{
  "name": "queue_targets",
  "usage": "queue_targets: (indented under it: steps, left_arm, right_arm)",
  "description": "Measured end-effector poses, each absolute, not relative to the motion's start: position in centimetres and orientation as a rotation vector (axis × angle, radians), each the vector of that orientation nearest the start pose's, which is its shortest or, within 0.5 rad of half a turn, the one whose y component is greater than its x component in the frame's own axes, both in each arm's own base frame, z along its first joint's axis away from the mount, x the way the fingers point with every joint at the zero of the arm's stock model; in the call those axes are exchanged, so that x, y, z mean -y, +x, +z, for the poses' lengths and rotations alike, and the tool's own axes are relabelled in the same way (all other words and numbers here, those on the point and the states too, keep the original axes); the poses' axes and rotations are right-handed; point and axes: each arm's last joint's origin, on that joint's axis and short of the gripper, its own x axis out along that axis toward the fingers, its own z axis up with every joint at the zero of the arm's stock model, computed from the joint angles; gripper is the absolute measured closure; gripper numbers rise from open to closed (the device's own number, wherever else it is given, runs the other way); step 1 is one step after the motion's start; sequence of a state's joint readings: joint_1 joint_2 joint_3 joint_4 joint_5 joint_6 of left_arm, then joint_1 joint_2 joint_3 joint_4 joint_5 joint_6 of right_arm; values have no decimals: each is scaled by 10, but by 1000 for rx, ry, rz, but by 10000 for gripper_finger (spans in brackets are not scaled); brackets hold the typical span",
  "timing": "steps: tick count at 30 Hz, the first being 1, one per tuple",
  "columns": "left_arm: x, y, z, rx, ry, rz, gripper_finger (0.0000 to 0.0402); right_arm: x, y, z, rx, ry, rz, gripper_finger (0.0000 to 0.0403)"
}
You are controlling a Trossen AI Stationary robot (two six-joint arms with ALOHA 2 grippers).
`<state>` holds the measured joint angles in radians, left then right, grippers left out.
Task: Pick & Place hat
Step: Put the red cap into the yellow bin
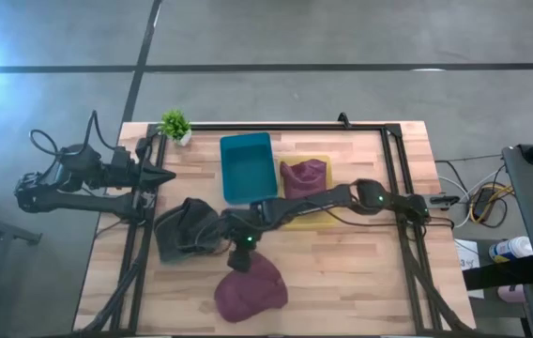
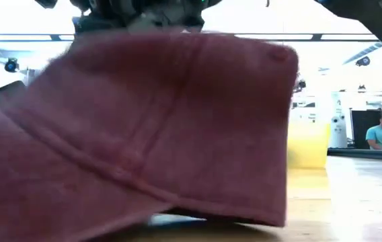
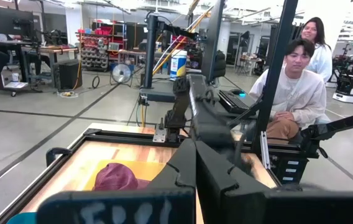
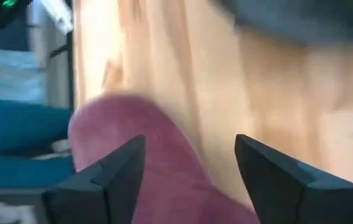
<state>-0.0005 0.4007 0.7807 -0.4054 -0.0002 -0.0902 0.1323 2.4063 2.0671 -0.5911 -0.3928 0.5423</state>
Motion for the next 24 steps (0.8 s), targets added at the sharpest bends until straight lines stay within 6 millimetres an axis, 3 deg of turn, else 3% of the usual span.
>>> queue_targets:
  steps: [6,10,13,19,24]
  left_arm:
    - [0,79,351,-26,-90,1,401]
    - [0,79,351,-26,-90,1,401]
    - [0,79,351,-26,-90,1,401]
    - [0,79,351,-26,-90,2,401]
    - [0,79,351,-26,-90,2,401]
  right_arm:
    - [-98,517,218,-951,328,43,132]
    - [-115,505,238,-1026,383,3,136]
    - [-133,490,235,-1168,475,-17,143]
    - [-185,455,214,-1396,501,-101,152]
    - [-213,435,206,-1427,593,-246,152]
